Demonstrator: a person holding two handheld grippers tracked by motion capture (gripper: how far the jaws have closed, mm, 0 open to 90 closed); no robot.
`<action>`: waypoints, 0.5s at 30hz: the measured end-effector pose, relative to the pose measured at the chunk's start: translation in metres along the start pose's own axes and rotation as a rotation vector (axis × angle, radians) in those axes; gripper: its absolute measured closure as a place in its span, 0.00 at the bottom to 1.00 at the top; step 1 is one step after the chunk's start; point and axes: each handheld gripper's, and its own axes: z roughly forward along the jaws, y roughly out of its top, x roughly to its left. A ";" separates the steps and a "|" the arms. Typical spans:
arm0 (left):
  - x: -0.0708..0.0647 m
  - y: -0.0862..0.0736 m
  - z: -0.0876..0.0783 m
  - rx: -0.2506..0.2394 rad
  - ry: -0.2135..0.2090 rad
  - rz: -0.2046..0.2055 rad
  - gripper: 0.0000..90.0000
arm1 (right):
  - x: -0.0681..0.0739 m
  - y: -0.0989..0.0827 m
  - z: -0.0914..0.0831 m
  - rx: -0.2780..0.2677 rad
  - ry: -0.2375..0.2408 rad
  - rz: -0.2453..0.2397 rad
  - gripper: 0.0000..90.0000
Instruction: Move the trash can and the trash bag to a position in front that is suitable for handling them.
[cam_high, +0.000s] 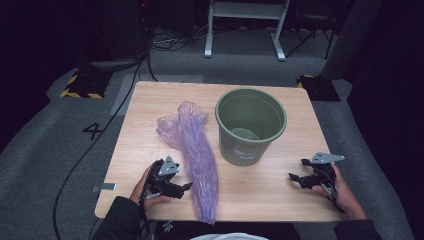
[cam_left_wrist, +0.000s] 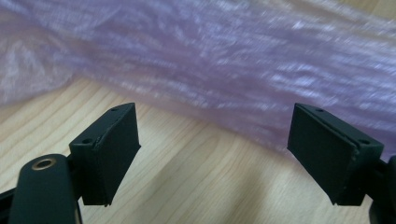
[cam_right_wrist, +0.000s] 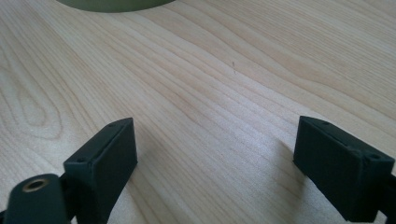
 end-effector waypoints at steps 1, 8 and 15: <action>-0.002 0.001 0.000 -0.006 -0.004 0.008 0.18 | 0.000 0.000 0.000 0.000 0.000 0.000 0.14; -0.010 0.009 -0.001 -0.033 -0.040 0.026 0.18 | 0.000 0.000 0.000 0.000 0.000 0.000 0.14; -0.014 0.009 0.015 0.008 -0.061 0.050 0.18 | 0.000 0.000 0.000 0.000 0.000 0.000 0.14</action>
